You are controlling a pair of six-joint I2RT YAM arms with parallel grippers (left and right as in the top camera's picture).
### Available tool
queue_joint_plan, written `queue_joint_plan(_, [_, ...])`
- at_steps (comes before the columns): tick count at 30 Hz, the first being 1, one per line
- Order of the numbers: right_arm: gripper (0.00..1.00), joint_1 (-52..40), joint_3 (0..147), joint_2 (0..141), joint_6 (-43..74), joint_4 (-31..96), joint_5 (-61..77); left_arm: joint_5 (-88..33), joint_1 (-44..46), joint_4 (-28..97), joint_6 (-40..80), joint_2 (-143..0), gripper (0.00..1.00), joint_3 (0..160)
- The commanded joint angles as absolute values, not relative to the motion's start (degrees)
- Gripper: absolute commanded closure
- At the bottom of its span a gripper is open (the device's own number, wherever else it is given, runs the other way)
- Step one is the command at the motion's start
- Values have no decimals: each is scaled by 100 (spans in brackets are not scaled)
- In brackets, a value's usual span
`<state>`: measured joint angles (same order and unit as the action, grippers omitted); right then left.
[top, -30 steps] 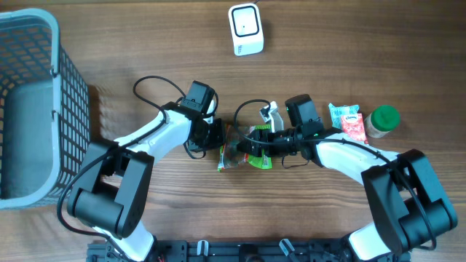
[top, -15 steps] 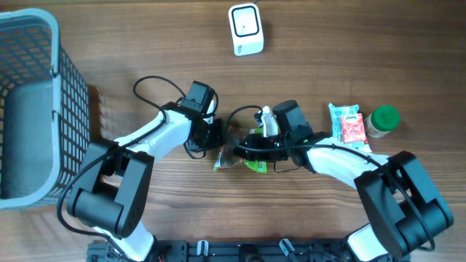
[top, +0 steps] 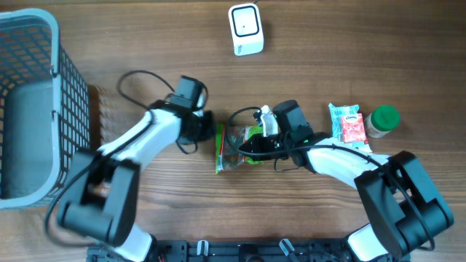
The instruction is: Scan the item barcode
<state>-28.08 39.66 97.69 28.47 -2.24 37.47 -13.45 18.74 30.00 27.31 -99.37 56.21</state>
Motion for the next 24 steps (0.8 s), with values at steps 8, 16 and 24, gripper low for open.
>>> queue_joint_plan(8, [96,-1326,3964,8532,1800,-274,7124,897,1492,3555,2781,-7703,96,5660])
queue_joint_plan(16, [96,-519,3964,7048,1671,355,8407,928,910,3686,2738,-7577,96,5658])
queue_joint_plan(24, [96,-421,3966,6143,2204,84,8715,840,316,3992,2571,-7581,96,5655])
